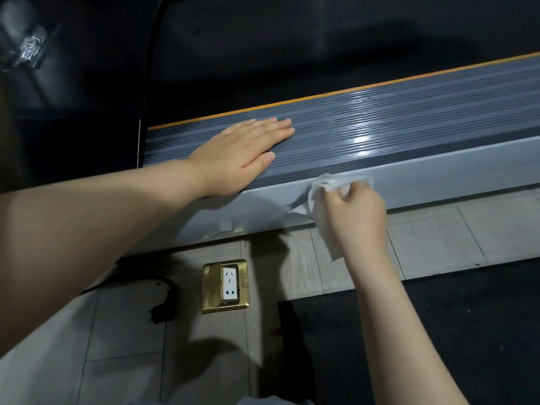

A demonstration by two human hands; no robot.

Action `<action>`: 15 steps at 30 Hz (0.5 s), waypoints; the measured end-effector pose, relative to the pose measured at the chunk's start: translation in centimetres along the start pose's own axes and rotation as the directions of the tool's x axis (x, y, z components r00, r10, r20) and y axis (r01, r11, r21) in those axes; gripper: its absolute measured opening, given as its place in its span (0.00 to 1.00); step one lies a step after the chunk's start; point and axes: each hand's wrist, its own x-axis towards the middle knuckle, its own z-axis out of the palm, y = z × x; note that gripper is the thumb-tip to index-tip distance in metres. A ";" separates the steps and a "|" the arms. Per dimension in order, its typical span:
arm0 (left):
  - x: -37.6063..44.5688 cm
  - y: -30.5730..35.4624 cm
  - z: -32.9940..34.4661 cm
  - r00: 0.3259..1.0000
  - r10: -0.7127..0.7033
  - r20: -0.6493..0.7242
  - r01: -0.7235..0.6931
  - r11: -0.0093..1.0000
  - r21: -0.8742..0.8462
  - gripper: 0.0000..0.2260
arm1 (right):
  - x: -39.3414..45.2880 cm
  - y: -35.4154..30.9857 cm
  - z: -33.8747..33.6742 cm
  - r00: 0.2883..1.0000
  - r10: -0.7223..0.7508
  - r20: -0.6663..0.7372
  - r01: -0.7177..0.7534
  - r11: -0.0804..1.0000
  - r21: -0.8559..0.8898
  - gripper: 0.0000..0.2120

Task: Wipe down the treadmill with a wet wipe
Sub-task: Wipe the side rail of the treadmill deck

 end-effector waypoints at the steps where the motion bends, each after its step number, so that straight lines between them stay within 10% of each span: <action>1: 0.0 0.0 0.0 1.000 -0.002 0.001 0.002 1.000 0.001 0.24 | -0.1 0.1 0.7 1.000 -0.017 0.025 0.018 1.000 -0.017 0.13; 7: 0.0 -0.2 0.1 1.000 0.004 -0.004 -0.004 1.000 0.004 0.24 | 0.4 2.8 6.0 0.862 0.291 0.415 -0.297 0.953 -0.052 0.13; 15: 0.0 -0.2 0.2 1.000 -0.011 -0.005 0.010 1.000 -0.018 0.24 | -0.7 -4.2 3.7 0.902 -0.128 0.412 0.111 0.992 0.063 0.18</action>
